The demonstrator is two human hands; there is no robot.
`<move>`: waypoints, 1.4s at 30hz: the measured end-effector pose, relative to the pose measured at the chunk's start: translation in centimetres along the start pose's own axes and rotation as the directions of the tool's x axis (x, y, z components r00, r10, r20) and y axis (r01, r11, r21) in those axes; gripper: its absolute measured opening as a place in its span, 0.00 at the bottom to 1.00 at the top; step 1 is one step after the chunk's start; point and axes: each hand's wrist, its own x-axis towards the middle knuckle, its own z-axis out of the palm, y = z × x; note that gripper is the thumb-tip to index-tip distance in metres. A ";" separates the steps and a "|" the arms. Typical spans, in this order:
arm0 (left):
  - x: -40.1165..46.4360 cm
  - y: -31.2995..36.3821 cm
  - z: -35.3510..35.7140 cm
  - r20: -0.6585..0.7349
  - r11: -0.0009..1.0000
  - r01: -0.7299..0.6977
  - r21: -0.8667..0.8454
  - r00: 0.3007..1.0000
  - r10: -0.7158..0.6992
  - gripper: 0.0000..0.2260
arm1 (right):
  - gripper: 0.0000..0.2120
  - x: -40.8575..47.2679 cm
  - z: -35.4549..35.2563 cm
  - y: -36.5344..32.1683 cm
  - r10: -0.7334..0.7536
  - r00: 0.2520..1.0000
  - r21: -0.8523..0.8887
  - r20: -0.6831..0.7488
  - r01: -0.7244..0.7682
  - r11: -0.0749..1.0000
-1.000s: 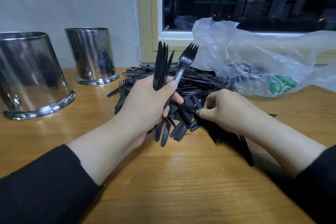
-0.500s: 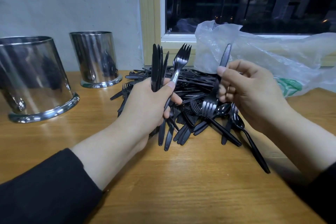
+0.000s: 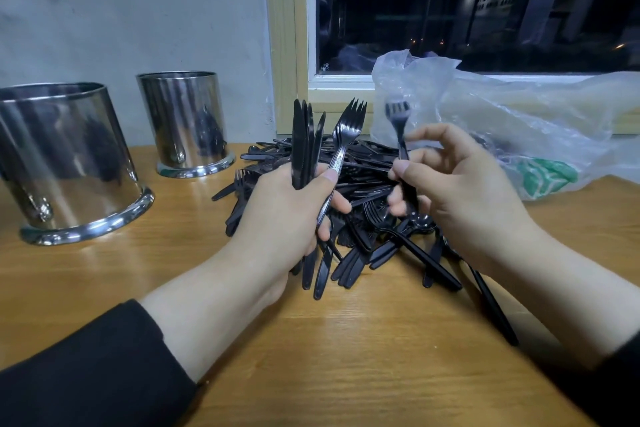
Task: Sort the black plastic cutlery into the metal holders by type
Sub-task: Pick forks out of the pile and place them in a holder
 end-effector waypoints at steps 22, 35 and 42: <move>-1.0 -0.1 1.1 0.071 0.999 -0.029 -0.020 0.997 0.030 0.05 | 0.05 -0.5 1.0 1.2 0.154 0.985 0.040 0.073 -0.157 0.987; -0.4 -0.3 0.8 0.093 0.997 -0.060 0.039 0.994 0.056 0.05 | 0.17 -0.2 -0.4 0.2 0.027 1.000 -0.425 0.009 -0.021 0.905; 0.5 -0.6 -0.1 -0.010 1.000 -0.027 -0.012 1.000 0.027 0.04 | 0.17 0.7 -3.4 -0.7 0.322 0.934 -0.928 0.153 0.024 0.372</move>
